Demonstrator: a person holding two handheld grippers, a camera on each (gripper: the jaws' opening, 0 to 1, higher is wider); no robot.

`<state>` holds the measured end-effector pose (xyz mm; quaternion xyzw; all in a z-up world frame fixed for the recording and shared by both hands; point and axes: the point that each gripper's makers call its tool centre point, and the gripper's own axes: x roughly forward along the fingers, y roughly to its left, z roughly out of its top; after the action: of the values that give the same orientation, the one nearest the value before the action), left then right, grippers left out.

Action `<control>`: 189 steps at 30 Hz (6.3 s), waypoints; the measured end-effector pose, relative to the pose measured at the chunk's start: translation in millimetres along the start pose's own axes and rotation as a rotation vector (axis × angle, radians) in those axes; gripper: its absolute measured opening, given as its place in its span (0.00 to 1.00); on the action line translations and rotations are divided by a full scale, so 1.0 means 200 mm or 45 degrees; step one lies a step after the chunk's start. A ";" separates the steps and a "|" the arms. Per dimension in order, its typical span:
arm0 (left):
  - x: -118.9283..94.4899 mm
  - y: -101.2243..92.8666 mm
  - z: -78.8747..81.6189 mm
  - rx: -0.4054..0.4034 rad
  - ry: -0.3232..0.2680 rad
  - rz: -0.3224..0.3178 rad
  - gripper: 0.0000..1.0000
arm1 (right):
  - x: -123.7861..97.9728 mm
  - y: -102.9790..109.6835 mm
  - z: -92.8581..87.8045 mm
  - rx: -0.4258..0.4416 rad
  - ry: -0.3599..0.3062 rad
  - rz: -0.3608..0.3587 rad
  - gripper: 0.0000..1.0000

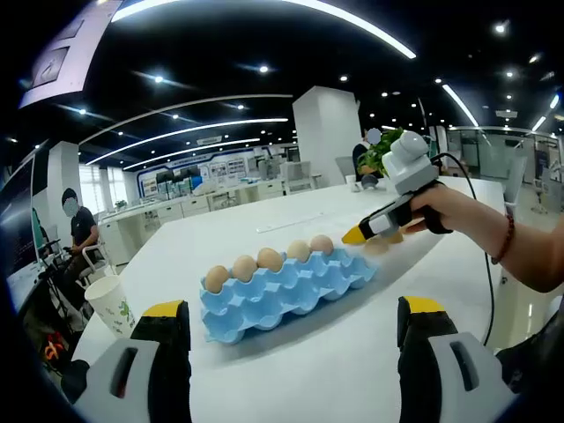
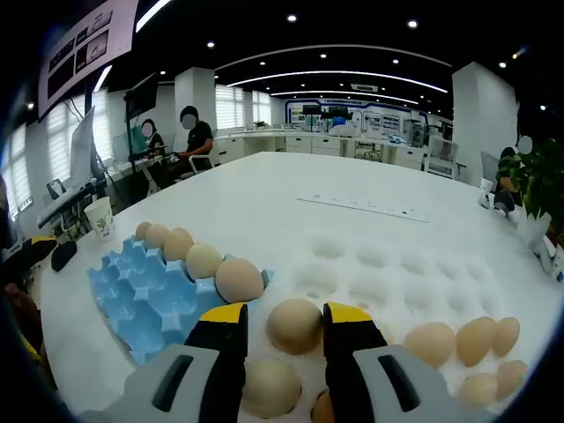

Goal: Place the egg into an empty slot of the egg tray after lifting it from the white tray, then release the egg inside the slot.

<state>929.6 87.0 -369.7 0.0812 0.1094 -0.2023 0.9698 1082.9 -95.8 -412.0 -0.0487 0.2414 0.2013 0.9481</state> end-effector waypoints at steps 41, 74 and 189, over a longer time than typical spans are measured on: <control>0.02 -0.06 -0.01 -0.026 -0.028 -0.107 1.00 | -0.04 -0.05 0.05 0.022 -0.030 -0.142 0.27; 0.01 -0.09 -0.01 0.004 -0.028 -0.124 1.00 | -0.05 0.29 0.29 -0.015 -0.199 0.132 0.27; 0.08 -0.01 -0.03 -0.024 -0.024 -0.104 1.00 | 0.33 1.13 0.28 -0.337 -0.202 0.564 0.38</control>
<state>941.6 80.3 -379.8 0.0658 0.1052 -0.2413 0.9625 1068.1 144.3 -393.2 -0.1025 0.1426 0.4369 0.8822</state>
